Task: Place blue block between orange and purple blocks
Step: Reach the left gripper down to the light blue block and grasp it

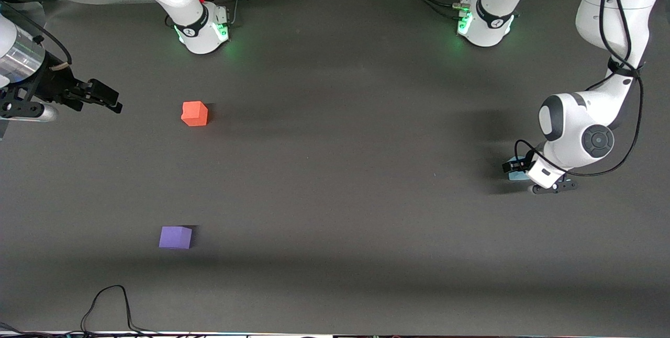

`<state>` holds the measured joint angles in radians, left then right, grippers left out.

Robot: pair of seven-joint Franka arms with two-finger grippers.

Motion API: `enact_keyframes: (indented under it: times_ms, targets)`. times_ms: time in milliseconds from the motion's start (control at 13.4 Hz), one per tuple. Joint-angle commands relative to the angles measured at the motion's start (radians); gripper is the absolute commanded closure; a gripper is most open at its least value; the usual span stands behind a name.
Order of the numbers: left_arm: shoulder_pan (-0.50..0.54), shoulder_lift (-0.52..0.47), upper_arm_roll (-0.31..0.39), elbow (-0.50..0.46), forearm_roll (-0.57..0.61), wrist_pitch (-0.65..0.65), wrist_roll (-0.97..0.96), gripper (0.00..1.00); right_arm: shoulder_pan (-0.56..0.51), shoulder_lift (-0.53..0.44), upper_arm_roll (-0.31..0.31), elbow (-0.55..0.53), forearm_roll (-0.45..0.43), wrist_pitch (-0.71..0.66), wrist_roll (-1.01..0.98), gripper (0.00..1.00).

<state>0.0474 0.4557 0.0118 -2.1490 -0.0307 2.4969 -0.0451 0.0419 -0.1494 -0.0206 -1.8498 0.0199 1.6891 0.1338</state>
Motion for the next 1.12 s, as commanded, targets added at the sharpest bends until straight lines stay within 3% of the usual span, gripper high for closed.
enact_keyframes:
  times_ms: [0, 298, 521, 745, 894, 1043]
  targets:
    - [-0.044, -0.105, 0.007, 0.006, -0.018, -0.111, 0.005, 0.87, -0.005, -0.007, 0.004, -0.014, 0.012, 0.011, -0.011, 0.00]
    - [-0.084, -0.322, 0.007, 0.108, -0.015, -0.442, -0.056, 0.86, -0.005, -0.006, 0.004, -0.012, 0.012, 0.017, -0.013, 0.00]
    - [-0.110, -0.417, 0.007, 0.289, -0.008, -0.780, -0.111, 0.84, -0.005, 0.004, 0.002, -0.012, 0.012, 0.024, -0.013, 0.00]
    - [-0.110, -0.483, -0.022, 0.319, -0.011, -0.842, -0.120, 0.83, -0.007, -0.004, 0.001, -0.020, 0.012, 0.018, -0.016, 0.00]
    - [-0.110, -0.474, -0.117, 0.334, -0.015, -0.834, -0.253, 0.83, -0.007, -0.010, -0.001, -0.031, 0.012, 0.014, -0.011, 0.00]
    - [-0.121, -0.393, -0.244, 0.423, -0.021, -0.820, -0.423, 0.83, -0.007, -0.009, -0.001, -0.045, 0.012, 0.014, -0.007, 0.00]
